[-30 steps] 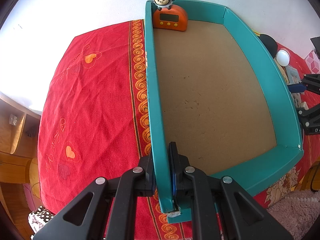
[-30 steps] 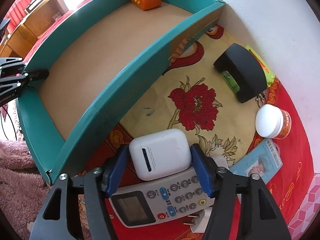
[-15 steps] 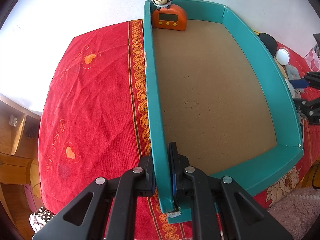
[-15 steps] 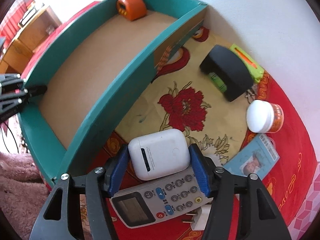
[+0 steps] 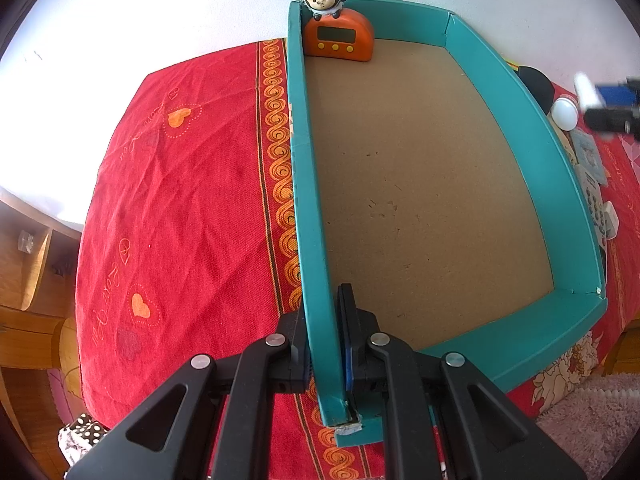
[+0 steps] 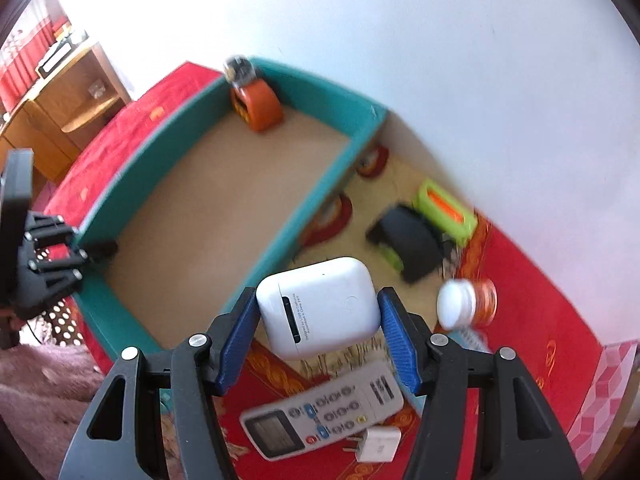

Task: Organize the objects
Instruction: 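Carry the earbud case into the tray beside the clock and release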

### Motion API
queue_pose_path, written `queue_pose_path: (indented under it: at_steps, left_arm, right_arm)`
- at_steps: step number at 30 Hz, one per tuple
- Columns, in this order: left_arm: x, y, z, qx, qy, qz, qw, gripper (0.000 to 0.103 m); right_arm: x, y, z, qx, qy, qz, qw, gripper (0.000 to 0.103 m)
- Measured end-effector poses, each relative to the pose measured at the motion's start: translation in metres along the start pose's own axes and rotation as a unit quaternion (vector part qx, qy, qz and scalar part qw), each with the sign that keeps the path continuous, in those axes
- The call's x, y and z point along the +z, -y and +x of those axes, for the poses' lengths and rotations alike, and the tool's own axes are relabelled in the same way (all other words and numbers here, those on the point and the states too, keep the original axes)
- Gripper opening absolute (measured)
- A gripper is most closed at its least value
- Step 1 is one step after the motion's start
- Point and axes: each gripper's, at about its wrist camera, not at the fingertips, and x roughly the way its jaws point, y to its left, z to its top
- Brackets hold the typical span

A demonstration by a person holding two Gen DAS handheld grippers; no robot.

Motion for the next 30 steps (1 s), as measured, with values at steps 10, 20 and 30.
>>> queue_pose_path:
  at_steps: [10, 20, 30]
  left_arm:
    - [0.001, -0.002, 0.0, -0.002, 0.002, -0.005, 1.0, 0.009]
    - [-0.002, -0.001, -0.002, -0.003, 0.004, -0.011, 0.9999, 0.009]
    - [-0.003, 0.0, -0.001, -0.007, 0.008, -0.014, 0.9998, 0.009]
  right_arm:
    - [0.07, -0.052, 0.043, 0.049, 0.017, -0.013, 0.999, 0.062]
    - [0.115, -0.074, 0.121, 0.093, -0.028, 0.055, 0.994, 0.062]
    - [0.129, -0.093, 0.155, 0.091, -0.042, 0.031, 0.995, 0.062]
